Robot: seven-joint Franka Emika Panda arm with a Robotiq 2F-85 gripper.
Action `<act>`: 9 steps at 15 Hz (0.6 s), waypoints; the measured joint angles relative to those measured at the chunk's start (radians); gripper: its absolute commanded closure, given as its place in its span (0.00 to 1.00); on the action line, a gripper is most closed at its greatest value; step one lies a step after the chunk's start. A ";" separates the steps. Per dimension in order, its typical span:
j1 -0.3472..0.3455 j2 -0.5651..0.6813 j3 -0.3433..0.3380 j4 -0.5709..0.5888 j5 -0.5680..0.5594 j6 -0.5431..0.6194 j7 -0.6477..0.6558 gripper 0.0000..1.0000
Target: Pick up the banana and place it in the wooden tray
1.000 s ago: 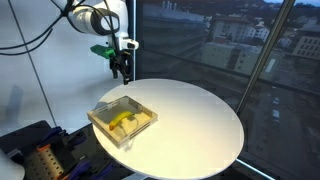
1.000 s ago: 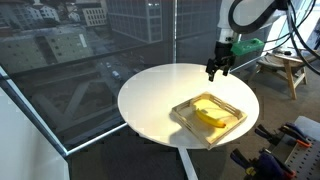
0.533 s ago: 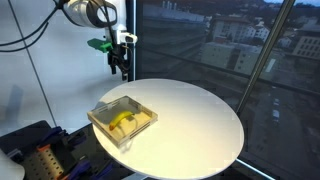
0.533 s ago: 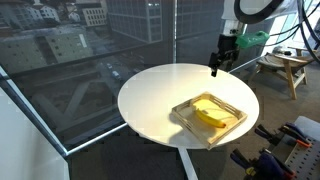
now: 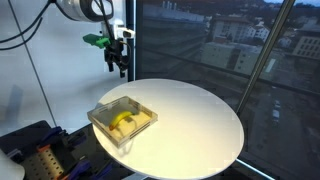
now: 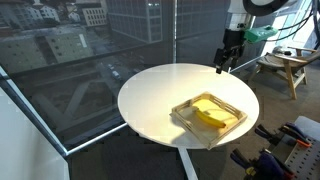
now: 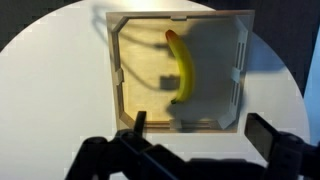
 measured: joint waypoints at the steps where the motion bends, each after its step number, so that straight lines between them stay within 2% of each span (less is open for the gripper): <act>1: -0.001 -0.009 0.000 -0.006 0.000 0.000 -0.012 0.00; 9: -0.005 -0.069 0.000 -0.047 0.000 0.000 -0.067 0.00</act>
